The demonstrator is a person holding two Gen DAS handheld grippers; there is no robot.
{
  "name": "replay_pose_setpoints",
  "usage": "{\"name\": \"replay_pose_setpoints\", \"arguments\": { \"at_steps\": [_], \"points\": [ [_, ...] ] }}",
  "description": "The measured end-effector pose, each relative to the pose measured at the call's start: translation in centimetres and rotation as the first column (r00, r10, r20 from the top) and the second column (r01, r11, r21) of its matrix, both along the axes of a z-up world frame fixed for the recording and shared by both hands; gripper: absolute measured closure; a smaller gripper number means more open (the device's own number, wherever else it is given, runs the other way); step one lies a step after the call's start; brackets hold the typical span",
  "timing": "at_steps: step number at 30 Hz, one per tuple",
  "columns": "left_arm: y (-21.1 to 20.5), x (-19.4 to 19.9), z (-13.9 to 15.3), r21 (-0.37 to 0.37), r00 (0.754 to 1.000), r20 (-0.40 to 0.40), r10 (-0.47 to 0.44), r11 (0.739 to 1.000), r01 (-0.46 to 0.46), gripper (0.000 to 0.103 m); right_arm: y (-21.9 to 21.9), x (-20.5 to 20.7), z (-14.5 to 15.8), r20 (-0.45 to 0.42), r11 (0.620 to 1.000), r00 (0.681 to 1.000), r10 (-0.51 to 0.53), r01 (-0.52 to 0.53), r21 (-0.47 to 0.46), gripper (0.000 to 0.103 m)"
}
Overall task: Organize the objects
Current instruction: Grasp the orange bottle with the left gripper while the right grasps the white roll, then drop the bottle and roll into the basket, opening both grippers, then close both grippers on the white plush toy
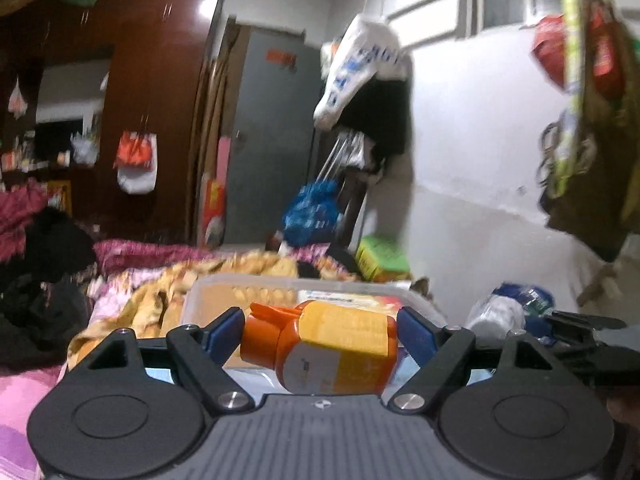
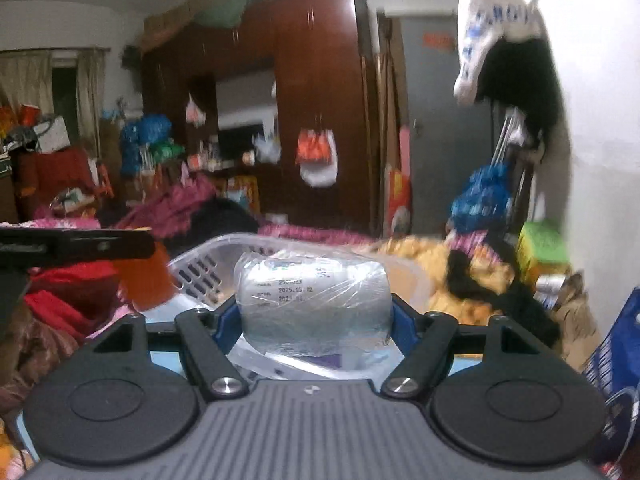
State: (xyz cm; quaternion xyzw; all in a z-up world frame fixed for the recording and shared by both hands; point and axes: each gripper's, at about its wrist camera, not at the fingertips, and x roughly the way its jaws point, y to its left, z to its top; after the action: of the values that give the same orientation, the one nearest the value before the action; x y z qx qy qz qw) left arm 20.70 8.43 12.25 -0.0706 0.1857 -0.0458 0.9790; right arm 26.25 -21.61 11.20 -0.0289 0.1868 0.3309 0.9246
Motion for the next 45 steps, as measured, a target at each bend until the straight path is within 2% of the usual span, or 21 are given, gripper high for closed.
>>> {"name": "replay_pose_setpoints", "arguments": {
  "at_steps": [4, 7, 14, 18, 23, 26, 27, 29, 31, 35, 37, 41, 43, 45],
  "points": [
    [0.3, 3.3, -1.4, 0.015, 0.996, -0.092, 0.02, 1.0, -0.018, 0.018, 2.1, 2.1, -0.8, -0.059, 0.998, 0.998, -0.022, 0.019, -0.052, 0.028],
    [0.5, 4.2, -1.8, 0.022, 0.993, -0.101, 0.057, 0.998, -0.055, 0.018, 2.3, 2.7, -1.6, -0.096, 0.997, 0.995, -0.028, 0.021, -0.076, 0.028],
    [-0.1, 5.3, -1.9, 0.062, 0.99, -0.097, 0.098, 0.994, -0.093, 0.018, 2.3, 2.9, -2.2, -0.098, 0.991, 0.992, -0.075, 0.062, -0.121, 0.028],
    [-0.7, 5.8, -2.7, 0.109, 0.987, -0.133, 0.095, 0.991, -0.081, 0.018, 2.2, 3.2, -2.6, -0.123, 0.987, 0.989, -0.08, 0.062, -0.146, 0.028],
    [-0.5, 5.6, -3.6, 0.114, 0.987, -0.139, 0.086, 0.991, -0.071, 0.018, 1.9, 3.4, -3.0, -0.149, 0.99, 0.987, -0.062, 0.041, -0.138, 0.025],
    [-0.7, 4.3, -3.4, 0.136, 0.992, -0.082, 0.096, 0.987, -0.084, 0.017, 1.5, 2.5, -2.7, -0.119, 0.992, 0.992, -0.048, 0.034, -0.118, 0.009],
    [-0.9, 3.2, -3.2, 0.152, 0.994, -0.039, 0.103, 0.984, -0.096, 0.015, 1.3, 2.2, -2.5, -0.106, 0.994, 0.993, -0.042, 0.031, -0.104, 0.002],
    [-1.2, 1.2, -3.0, 0.16, 0.993, 0.029, 0.111, 0.98, -0.114, 0.01, 0.6, 0.9, -2.2, -0.062, 0.995, 0.997, -0.054, 0.048, -0.09, 0.0],
    [-1.2, -1.1, -2.9, 0.113, 0.992, 0.079, 0.097, 0.988, -0.106, 0.007, -0.2, -0.7, -2.3, -0.007, 0.995, 0.998, -0.057, 0.056, -0.082, 0.0],
    [-1.4, -5.9, -5.1, 0.032, 0.993, 0.107, 0.051, 0.998, -0.055, 0.007, -3.4, -3.2, -4.0, 0.014, 1.0, 1.0, -0.019, 0.019, -0.014, 0.0],
    [-2.1, -8.0, -7.4, -0.004, 0.996, 0.093, 0.014, 1.0, -0.014, 0.007, -5.2, -4.3, -5.5, 0.011, 1.0, 1.0, -0.012, 0.012, 0.025, 0.0],
    [-4.1, -9.9, -12.0, -0.063, 0.998, 0.008, -0.06, 0.996, 0.061, 0.007, -7.9, -6.2, -8.7, -0.011, 0.996, 1.0, -0.009, 0.01, 0.087, 0.001],
    [-5.5, -9.8, -13.2, -0.057, 0.995, -0.031, -0.099, 0.994, 0.097, 0.007, -8.5, -6.7, -9.4, -0.015, 0.994, 1.0, -0.001, 0.002, 0.106, 0.01],
    [-6.6, -9.8, -13.9, -0.032, 0.992, -0.05, -0.113, 0.993, 0.111, 0.007, -8.1, -7.1, -9.6, -0.004, 0.997, 1.0, 0.012, -0.012, 0.077, 0.017]
  ]
}}
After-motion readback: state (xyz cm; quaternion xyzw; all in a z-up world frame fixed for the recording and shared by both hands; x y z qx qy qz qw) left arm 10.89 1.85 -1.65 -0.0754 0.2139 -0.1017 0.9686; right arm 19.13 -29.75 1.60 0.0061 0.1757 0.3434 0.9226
